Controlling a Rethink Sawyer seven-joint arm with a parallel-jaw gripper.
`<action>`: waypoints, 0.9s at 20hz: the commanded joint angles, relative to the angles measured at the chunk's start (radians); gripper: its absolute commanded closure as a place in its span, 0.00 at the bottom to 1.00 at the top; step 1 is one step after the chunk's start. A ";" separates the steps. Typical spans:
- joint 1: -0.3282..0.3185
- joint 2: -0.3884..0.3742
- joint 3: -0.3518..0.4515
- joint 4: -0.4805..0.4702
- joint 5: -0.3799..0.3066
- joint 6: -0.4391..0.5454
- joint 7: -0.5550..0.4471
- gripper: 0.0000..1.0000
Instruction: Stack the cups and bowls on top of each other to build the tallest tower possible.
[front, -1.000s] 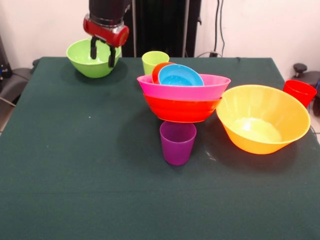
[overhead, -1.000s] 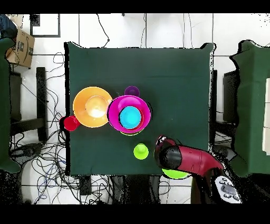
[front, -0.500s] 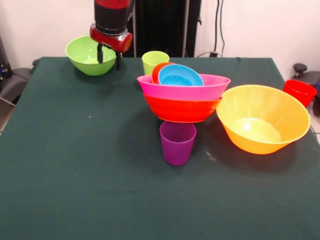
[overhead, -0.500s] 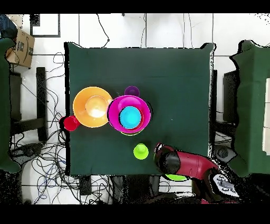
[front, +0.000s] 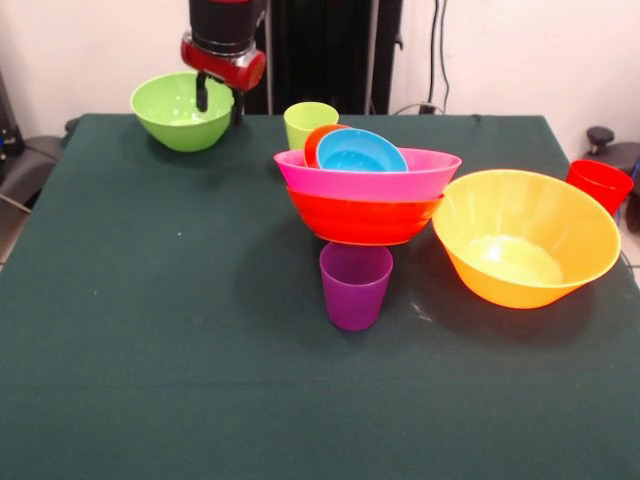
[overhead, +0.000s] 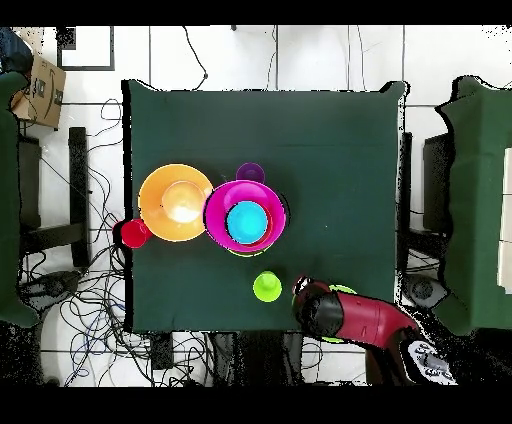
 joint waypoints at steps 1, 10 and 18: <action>-0.011 -0.024 0.119 0.044 -0.015 0.089 -0.014 0.00; -0.005 -0.014 0.110 0.034 -0.029 0.087 -0.011 0.00; 0.001 0.084 0.083 -0.001 -0.059 0.018 0.009 0.00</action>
